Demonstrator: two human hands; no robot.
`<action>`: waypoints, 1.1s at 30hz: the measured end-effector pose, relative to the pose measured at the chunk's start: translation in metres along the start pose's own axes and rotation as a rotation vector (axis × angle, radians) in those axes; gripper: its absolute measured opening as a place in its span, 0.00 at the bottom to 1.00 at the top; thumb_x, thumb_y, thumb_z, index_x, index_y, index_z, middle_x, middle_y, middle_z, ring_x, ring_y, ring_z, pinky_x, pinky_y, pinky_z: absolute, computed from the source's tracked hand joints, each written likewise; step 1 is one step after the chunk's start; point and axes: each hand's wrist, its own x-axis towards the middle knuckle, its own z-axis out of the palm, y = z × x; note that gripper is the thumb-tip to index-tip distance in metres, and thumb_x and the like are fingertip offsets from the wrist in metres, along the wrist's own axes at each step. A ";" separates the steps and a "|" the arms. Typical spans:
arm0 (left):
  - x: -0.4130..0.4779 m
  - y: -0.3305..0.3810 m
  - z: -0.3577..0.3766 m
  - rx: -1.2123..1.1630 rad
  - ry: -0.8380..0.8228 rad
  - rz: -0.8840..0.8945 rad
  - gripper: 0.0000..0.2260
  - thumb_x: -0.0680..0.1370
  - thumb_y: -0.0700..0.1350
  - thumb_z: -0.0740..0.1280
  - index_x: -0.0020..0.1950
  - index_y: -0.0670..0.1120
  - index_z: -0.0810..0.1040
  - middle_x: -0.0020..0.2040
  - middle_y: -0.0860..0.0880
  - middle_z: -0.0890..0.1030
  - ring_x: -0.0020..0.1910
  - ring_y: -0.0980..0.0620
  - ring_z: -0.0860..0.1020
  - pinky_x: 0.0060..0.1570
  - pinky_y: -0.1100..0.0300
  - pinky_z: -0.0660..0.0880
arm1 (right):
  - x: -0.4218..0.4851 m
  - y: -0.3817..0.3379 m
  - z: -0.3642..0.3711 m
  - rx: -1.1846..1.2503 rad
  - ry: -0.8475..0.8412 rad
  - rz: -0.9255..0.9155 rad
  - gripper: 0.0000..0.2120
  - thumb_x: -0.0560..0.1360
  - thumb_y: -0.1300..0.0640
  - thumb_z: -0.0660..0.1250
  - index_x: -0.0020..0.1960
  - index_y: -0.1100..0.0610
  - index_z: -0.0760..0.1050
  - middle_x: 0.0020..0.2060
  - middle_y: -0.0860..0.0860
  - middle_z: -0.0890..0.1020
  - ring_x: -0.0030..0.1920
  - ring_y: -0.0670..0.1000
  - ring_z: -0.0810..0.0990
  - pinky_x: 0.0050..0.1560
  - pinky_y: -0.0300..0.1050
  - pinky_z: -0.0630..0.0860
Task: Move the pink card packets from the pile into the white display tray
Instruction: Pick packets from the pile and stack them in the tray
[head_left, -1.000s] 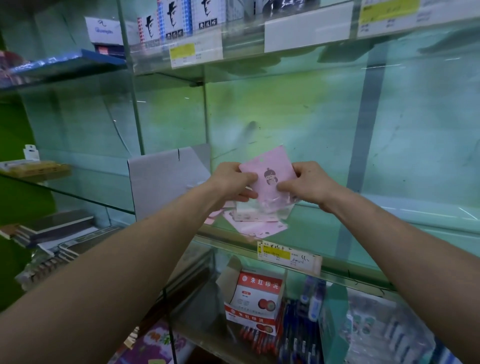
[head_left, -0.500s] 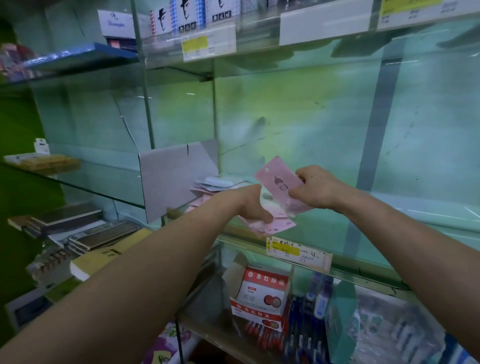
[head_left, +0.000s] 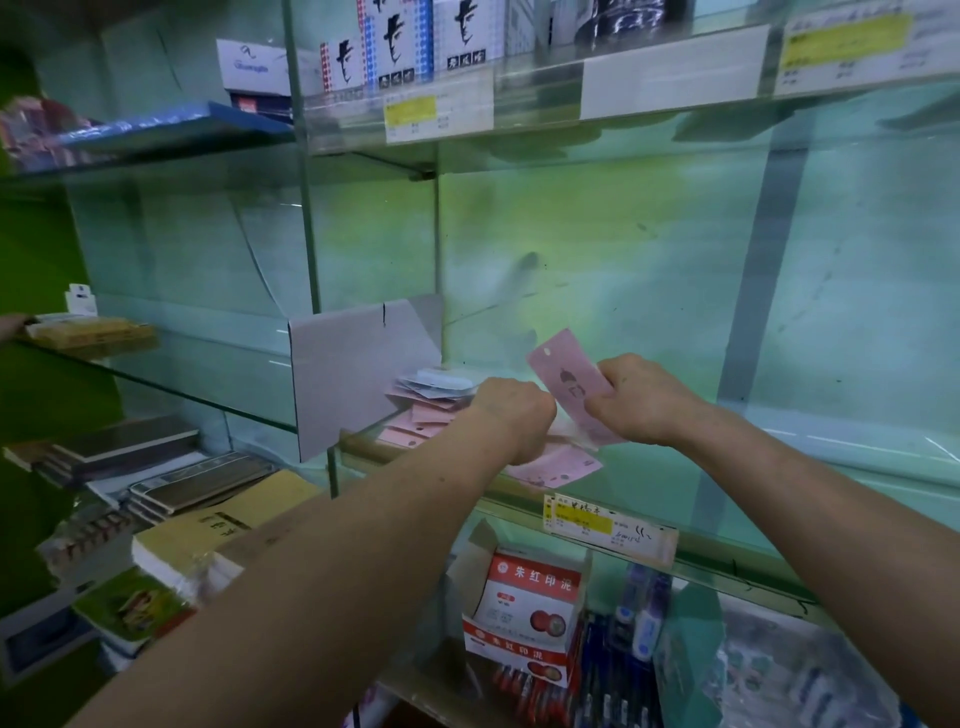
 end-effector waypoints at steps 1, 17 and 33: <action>0.002 0.000 0.002 -0.007 0.003 -0.018 0.10 0.81 0.49 0.59 0.55 0.45 0.76 0.52 0.46 0.77 0.44 0.47 0.72 0.44 0.55 0.68 | -0.001 0.000 0.001 -0.013 -0.003 -0.003 0.07 0.76 0.61 0.59 0.46 0.59 0.76 0.43 0.56 0.79 0.43 0.58 0.78 0.38 0.44 0.72; -0.015 -0.007 -0.005 -0.205 0.245 -0.168 0.10 0.80 0.47 0.57 0.43 0.49 0.77 0.46 0.48 0.80 0.44 0.46 0.75 0.56 0.52 0.64 | -0.041 -0.007 -0.011 -0.004 0.185 0.115 0.14 0.78 0.57 0.57 0.34 0.60 0.69 0.31 0.55 0.72 0.36 0.57 0.71 0.29 0.42 0.61; -0.049 0.004 -0.032 -0.445 0.564 -0.141 0.21 0.81 0.50 0.52 0.29 0.46 0.65 0.32 0.48 0.73 0.36 0.45 0.75 0.65 0.50 0.57 | -0.088 -0.018 -0.022 -0.025 0.314 0.159 0.07 0.76 0.61 0.58 0.47 0.62 0.74 0.44 0.58 0.79 0.48 0.62 0.77 0.45 0.50 0.75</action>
